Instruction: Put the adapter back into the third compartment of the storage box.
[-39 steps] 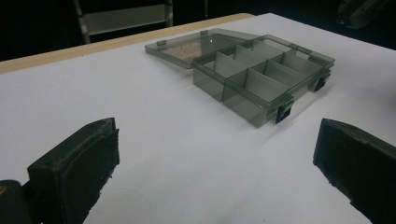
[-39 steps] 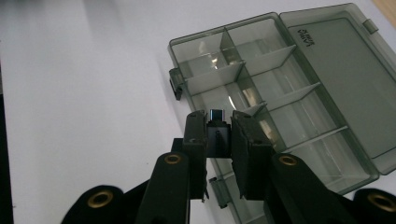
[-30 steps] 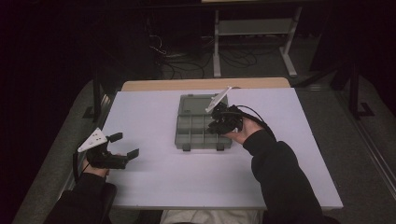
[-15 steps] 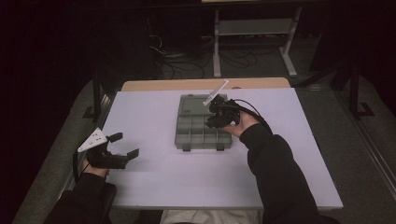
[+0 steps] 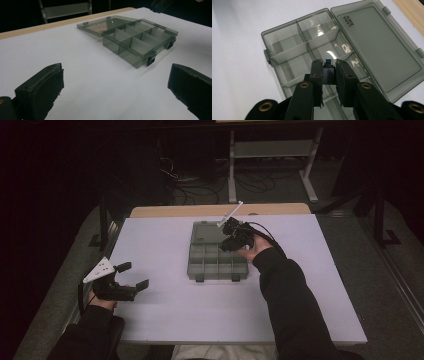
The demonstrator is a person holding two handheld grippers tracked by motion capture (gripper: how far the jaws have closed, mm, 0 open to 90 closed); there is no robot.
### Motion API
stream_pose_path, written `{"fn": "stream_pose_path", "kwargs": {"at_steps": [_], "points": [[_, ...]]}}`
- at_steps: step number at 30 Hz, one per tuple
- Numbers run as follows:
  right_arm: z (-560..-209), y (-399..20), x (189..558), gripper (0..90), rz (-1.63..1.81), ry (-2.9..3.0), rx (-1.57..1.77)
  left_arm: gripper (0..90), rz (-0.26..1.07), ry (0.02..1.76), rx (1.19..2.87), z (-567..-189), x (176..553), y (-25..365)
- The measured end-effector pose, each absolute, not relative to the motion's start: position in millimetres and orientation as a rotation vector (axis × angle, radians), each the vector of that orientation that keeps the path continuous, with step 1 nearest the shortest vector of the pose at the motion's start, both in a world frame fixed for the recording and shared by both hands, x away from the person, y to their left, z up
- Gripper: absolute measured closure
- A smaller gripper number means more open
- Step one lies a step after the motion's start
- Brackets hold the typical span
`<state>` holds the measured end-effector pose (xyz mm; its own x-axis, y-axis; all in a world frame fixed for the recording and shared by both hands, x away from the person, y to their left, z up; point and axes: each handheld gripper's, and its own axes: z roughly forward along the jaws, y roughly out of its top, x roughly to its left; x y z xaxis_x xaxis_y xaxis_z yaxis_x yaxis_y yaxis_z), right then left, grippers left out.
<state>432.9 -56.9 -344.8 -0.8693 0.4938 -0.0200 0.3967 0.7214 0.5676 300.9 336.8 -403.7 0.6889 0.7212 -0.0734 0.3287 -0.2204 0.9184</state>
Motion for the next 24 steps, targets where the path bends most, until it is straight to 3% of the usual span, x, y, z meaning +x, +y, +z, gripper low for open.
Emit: {"fn": "stream_pose_path", "kwargs": {"at_steps": [24], "points": [[-376, -54, 460, 75.0, 0.81, 2.784, 0.785, 0.0, 0.464, 0.826, 1.826, -404, 300, 336]]}}
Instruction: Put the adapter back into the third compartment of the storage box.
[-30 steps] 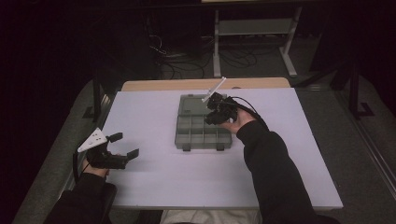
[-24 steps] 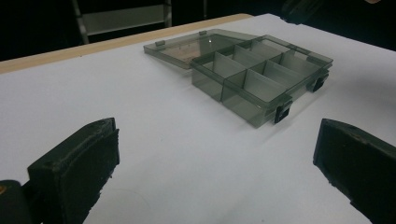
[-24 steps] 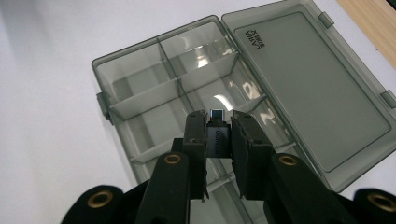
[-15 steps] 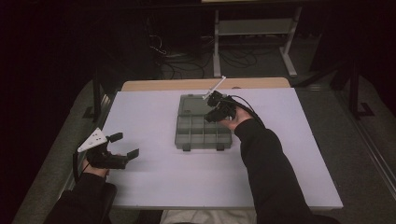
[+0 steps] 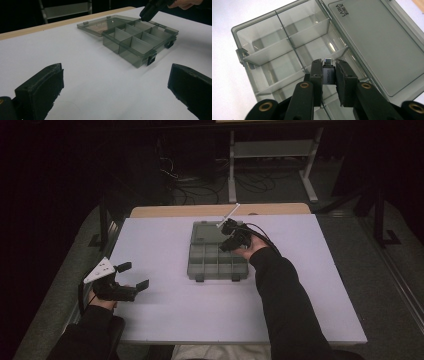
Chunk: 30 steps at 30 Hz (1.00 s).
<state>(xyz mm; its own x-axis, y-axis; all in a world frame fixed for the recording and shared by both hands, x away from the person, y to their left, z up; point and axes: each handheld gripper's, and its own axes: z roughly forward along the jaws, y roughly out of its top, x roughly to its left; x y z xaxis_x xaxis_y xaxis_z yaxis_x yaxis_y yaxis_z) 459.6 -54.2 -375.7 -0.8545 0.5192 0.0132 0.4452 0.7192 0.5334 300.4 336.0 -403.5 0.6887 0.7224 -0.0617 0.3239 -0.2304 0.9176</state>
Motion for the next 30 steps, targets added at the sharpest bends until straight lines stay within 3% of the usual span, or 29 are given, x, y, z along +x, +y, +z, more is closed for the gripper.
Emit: {"fn": "stream_pose_path", "kwargs": {"at_steps": [12, 21, 30], "points": [[-391, -52, 469, 74.5, 0.742, 2.81, 0.804, 0.0, 0.464, 0.821, 1.831, -404, 301, 335], [-387, -53, 464, 57.9, 0.744, 2.776, 0.798, 0.0, 0.465, 0.821, 1.832, -403, 300, 335], [-377, -61, 459, 32.5, 0.801, 2.755, 0.821, 0.0, 0.465, 0.823, 1.831, -403, 300, 336]]}}
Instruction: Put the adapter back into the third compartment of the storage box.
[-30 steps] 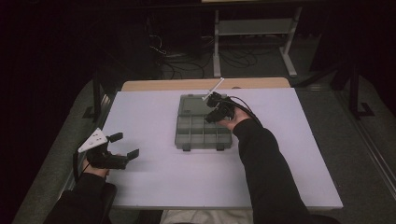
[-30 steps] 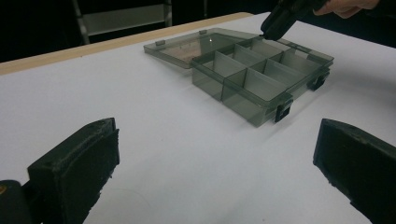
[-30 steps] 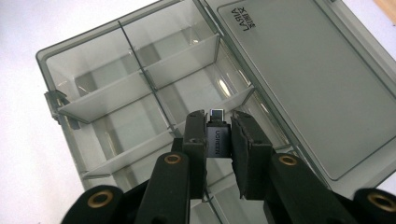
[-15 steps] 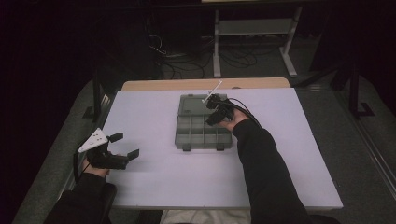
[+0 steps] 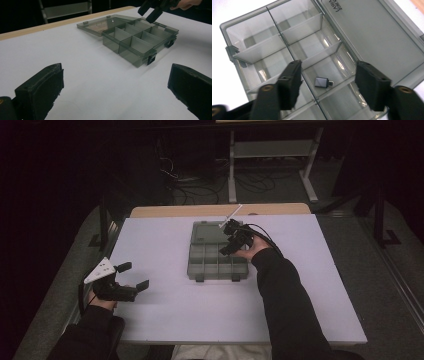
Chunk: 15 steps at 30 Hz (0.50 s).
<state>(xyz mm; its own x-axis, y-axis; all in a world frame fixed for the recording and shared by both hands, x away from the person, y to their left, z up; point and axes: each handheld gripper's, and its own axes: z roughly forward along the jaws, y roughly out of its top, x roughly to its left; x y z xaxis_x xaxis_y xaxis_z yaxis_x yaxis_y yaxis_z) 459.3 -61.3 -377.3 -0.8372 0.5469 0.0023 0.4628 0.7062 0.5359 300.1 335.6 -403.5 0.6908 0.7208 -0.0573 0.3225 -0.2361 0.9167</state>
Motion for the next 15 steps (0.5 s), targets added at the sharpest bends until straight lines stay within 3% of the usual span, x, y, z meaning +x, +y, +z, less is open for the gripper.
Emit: {"fn": "stream_pose_path", "kwargs": {"at_steps": [5, 15], "points": [[-374, -66, 456, 18.3, 0.805, 2.742, 0.839, 0.0, 0.465, 0.823, 1.832, -404, 300, 336], [-362, -77, 446, 8.7, 0.826, 2.678, 0.871, 0.0, 0.461, 0.828, 1.827, -404, 300, 336]]}}
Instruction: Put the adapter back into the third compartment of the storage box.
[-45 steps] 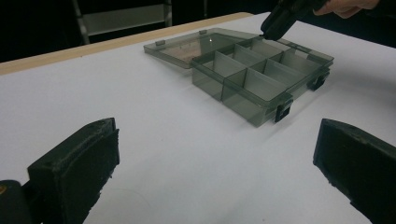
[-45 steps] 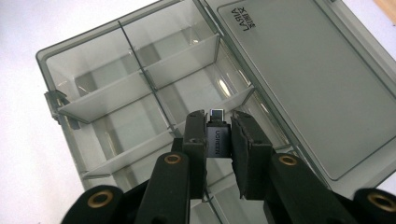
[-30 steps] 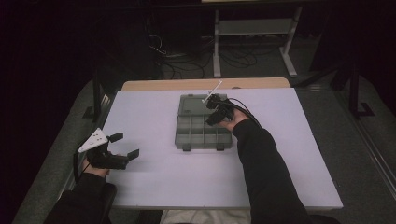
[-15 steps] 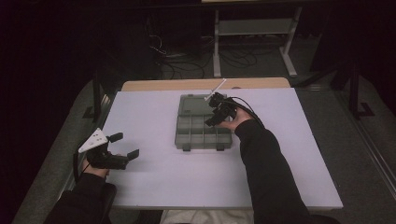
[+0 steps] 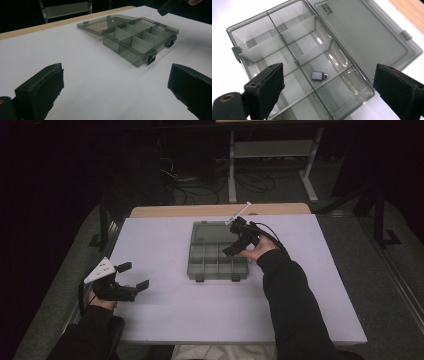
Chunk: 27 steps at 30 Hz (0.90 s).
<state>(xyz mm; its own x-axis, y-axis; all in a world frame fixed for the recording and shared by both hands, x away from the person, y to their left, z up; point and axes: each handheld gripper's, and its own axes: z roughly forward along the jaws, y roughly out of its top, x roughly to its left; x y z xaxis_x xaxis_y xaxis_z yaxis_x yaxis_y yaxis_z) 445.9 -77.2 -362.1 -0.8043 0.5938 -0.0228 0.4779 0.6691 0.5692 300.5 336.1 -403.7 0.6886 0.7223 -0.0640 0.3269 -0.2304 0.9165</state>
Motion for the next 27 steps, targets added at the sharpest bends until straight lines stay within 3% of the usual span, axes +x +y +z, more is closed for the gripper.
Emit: {"fn": "stream_pose_path", "kwargs": {"at_steps": [5, 27], "points": [[-362, -82, 441, 0.0, 0.817, 2.651, 0.9, 0.0, 0.456, 0.836, 1.817, -404, 300, 337], [-345, -112, 411, 0.0, 0.983, 2.556, 0.909, 0.0, 0.454, 0.848, 1.813, -404, 301, 337]]}}
